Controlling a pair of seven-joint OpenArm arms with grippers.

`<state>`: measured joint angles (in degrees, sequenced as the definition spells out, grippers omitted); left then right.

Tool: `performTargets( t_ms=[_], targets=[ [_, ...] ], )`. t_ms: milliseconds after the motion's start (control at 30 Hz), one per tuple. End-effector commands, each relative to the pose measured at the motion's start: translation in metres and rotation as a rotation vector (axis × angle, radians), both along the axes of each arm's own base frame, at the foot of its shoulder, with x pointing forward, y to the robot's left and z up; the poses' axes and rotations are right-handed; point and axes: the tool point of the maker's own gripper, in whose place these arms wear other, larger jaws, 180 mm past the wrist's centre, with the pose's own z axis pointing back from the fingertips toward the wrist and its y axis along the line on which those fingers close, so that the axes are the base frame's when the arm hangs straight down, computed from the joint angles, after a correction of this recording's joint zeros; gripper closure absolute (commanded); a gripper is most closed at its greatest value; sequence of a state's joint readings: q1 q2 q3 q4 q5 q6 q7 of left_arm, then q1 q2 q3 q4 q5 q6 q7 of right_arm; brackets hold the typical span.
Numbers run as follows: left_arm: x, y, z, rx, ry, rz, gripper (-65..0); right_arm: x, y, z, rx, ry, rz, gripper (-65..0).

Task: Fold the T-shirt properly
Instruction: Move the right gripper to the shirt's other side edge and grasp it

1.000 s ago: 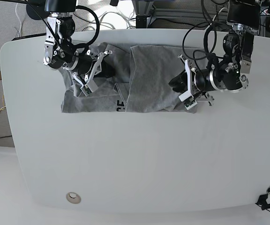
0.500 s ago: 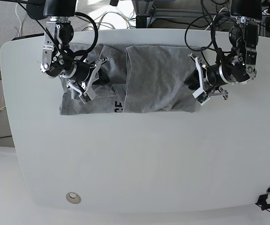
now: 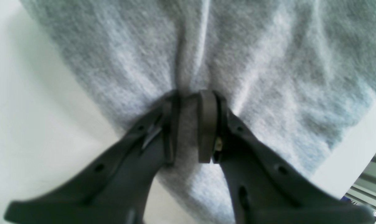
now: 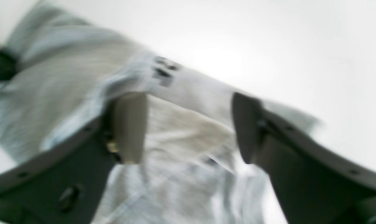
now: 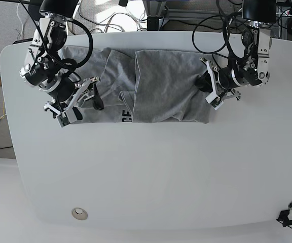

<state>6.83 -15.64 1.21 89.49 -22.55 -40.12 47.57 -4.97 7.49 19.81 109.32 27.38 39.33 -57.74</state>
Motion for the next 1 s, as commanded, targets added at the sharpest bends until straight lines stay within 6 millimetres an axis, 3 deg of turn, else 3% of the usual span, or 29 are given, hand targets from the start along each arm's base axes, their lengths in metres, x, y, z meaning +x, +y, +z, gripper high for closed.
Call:
performTargets(
  t_ms=[0, 67, 200, 333, 467, 600, 967],
  targets=[
    [-0.003, 0.009, -0.004, 0.052, 0.018, -0.006, -9.1, 0.008, -0.03, 0.016, 0.002, -0.037, -0.082, -51.8],
    [-0.004, 0.01, -0.005, 0.053, 0.02, -0.006, -9.1, 0.005, -0.055, 0.012, -0.004, -0.006, -0.154, -57.7],
    [-0.004, 0.01, -0.005, 0.053, 0.021, -0.006, -9.1, -0.003, -0.1, -0.006, 0.016, 0.075, -0.292, -58.3],
    [-0.004, 0.01, -0.005, 0.053, 0.021, -0.006, -9.1, -0.018, -0.117, -0.034, 0.107, 0.158, -0.372, -58.3],
    [-0.004, 0.014, -0.005, 0.064, 0.021, -0.008, -9.1, -0.033, -0.113, -0.061, 0.221, 0.232, -0.392, -58.0],
    [-0.004, 0.015, -0.005, 0.067, 0.021, -0.008, -9.1, -0.041, -0.107, -0.07, 0.225, 0.261, -0.382, -58.0],
    [-0.005, 0.015, -0.005, 0.065, 0.024, -0.008, -9.1, -0.043, -0.042, -0.085, 0.287, 0.315, -0.26, -57.8]
  ],
)
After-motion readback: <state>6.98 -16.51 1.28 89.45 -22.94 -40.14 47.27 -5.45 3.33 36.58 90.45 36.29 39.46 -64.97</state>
